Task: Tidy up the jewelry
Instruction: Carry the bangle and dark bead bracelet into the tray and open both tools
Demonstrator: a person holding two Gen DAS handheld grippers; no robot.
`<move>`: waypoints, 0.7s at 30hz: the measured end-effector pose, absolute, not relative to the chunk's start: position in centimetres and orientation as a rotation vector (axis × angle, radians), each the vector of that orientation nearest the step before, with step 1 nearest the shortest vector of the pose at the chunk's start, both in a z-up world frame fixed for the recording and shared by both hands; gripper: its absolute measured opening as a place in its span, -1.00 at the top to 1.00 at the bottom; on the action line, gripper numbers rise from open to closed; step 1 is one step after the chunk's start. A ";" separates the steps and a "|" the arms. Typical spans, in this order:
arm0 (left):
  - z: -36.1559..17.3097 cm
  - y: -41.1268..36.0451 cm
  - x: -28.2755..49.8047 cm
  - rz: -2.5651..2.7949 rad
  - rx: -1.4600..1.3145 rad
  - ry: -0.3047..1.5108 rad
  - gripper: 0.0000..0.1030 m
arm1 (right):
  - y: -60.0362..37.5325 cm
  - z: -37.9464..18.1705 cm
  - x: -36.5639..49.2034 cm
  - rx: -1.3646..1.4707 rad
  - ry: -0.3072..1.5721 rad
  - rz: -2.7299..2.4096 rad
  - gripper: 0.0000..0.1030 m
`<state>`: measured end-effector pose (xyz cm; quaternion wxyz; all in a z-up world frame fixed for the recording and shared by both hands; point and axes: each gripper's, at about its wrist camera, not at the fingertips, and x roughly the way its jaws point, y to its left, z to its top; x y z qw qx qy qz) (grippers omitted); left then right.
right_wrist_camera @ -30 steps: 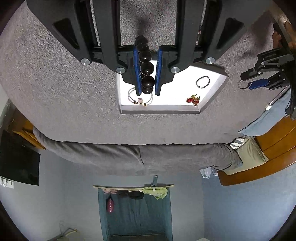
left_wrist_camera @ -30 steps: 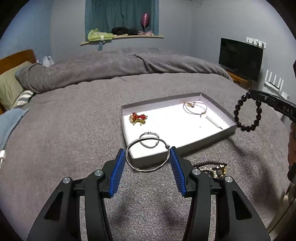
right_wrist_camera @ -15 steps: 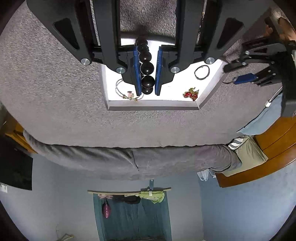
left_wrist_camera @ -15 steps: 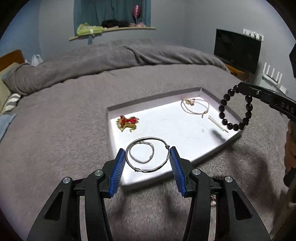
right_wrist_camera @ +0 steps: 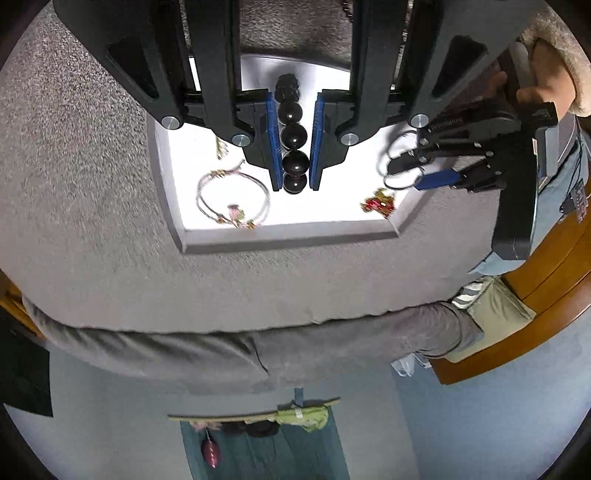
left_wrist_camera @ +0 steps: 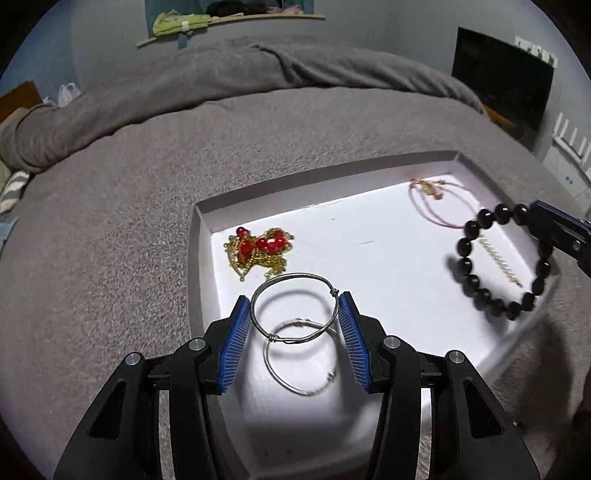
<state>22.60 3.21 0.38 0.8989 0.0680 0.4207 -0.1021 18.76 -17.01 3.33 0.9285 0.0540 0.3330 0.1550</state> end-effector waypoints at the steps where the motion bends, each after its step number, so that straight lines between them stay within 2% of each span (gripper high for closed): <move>1: 0.3 3.2 22.8 -0.205 0.142 0.873 0.01 | -17.2 3.0 18.9 0.110 0.691 0.307 0.72; 21: -0.8 2.7 24.6 -0.158 0.176 0.884 0.01 | -17.3 -0.7 19.2 -0.025 0.834 0.206 0.72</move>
